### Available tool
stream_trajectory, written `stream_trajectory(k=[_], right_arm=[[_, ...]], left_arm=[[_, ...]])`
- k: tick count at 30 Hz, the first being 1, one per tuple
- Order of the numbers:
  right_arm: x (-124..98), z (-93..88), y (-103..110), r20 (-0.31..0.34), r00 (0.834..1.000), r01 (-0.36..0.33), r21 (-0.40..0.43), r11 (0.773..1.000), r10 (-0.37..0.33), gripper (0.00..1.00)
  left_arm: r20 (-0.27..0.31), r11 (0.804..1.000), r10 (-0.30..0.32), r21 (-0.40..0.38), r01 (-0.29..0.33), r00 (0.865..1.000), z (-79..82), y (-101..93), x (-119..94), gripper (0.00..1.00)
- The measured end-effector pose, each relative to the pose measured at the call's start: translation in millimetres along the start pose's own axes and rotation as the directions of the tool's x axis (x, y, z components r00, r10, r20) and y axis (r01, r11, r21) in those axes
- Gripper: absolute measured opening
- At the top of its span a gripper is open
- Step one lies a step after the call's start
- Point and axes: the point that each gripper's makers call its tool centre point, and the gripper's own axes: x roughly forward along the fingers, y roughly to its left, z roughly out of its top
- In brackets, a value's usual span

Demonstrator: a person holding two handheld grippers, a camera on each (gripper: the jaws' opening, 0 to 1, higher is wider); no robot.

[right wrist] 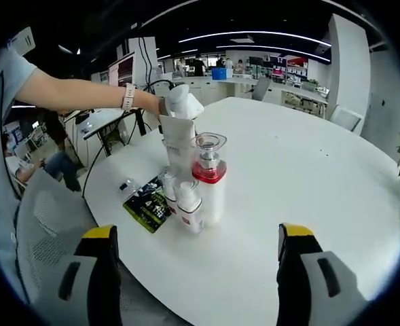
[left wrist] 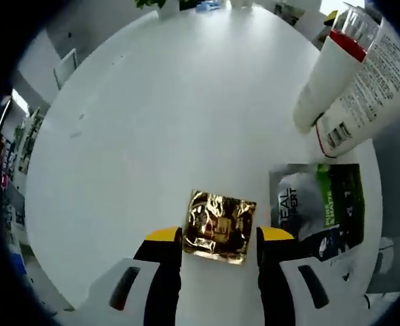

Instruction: Arrange the skincare products in the storage area until every visible bottle or jar stands upright without overlapping.

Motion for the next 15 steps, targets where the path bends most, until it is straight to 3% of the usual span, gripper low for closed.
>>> stream_trajectory(k=[15], right_arm=[[3.2,-0.9,-3.6,-0.012,1.000,-0.005,0.006,1.000,0.005,0.97]], left_arm=[[-0.004,0.999,-0.051,0.005,0.051,0.999,0.5,13.0,4.6,0.41]])
